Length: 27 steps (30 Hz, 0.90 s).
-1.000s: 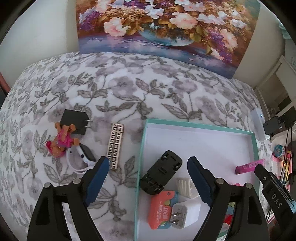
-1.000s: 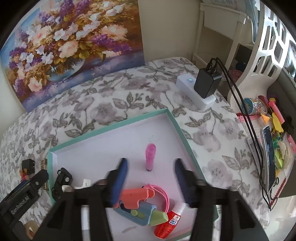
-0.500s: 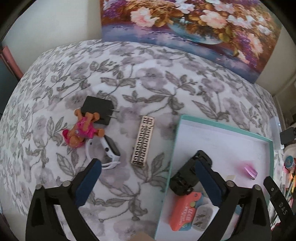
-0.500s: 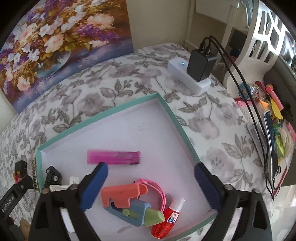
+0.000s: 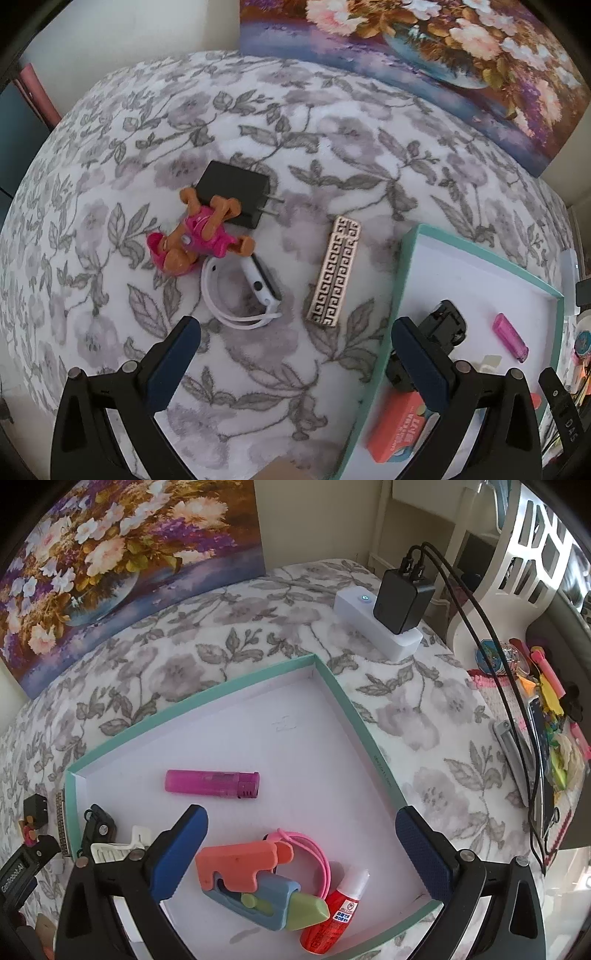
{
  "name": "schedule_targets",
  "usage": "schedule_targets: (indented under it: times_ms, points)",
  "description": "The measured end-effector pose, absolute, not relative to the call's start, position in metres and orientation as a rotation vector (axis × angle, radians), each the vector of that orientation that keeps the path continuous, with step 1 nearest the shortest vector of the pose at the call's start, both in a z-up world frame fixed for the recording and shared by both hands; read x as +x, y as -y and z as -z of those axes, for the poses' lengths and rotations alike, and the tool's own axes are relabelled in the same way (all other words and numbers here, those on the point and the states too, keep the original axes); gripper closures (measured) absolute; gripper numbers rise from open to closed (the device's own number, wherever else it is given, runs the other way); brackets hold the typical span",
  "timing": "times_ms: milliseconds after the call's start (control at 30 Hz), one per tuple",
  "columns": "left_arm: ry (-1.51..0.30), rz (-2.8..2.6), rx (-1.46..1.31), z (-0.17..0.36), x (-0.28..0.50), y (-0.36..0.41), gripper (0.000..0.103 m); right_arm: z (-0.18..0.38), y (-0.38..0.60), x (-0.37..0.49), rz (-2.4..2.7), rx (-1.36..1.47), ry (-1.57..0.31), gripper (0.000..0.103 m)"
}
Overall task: Organize rigid objects
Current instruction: 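Move both tools back toward the items beside the tray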
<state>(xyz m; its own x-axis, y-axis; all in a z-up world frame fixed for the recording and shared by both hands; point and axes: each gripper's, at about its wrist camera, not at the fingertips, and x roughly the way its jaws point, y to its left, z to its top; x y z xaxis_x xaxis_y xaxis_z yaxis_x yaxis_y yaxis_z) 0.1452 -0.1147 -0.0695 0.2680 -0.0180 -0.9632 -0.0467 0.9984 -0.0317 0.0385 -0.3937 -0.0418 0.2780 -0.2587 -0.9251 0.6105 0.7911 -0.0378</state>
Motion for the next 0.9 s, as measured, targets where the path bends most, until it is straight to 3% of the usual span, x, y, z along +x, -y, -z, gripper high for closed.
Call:
schedule_targets:
  times_ms: [533,900]
  points:
    - [-1.213,-0.138,-0.102,0.029,0.150,0.039,0.000,-0.001,0.326,0.055,0.483,0.225,-1.074,0.000]
    - [-1.156,-0.246,-0.170,0.012,0.146,-0.034,0.000,0.012,0.232,0.085,0.308,0.156,-1.098,0.000]
